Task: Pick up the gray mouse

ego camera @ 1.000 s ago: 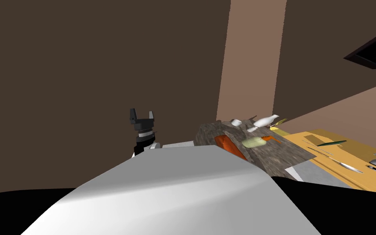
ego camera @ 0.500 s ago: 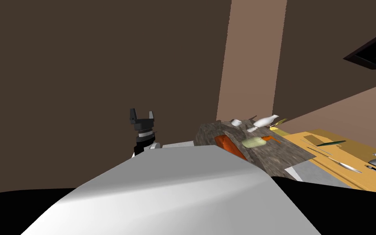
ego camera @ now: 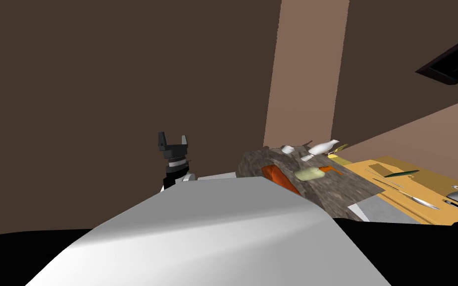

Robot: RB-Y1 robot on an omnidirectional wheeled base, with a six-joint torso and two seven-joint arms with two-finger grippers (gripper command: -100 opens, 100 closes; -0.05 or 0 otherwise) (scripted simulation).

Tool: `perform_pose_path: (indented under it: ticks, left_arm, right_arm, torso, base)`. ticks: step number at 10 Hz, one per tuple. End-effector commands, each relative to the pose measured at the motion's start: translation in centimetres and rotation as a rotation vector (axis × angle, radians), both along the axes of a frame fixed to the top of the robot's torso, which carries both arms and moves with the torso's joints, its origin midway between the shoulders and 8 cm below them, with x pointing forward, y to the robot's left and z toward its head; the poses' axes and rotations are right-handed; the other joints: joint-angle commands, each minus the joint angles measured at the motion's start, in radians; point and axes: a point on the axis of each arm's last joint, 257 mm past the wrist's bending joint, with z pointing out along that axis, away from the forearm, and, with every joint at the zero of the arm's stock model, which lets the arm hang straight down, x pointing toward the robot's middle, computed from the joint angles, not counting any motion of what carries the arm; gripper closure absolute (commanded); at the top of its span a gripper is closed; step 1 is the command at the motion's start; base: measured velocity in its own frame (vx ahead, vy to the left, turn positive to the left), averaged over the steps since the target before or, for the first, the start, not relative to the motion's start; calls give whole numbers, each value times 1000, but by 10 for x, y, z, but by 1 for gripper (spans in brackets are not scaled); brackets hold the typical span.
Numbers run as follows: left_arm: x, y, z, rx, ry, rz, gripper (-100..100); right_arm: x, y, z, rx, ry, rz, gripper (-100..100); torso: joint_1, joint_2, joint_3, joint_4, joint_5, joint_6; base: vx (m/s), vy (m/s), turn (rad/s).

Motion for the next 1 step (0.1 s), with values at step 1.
perform_pose_path:
  ticks: [1]
  left_arm:
    - [0, 0, 0, 0, 0, 0, 0]
  right_arm:
    - [0, 0, 0, 0, 0, 0, 0]
  torso:
    - [0, 0, 0, 0, 0, 0]
  base:
    - [0, 0, 0]
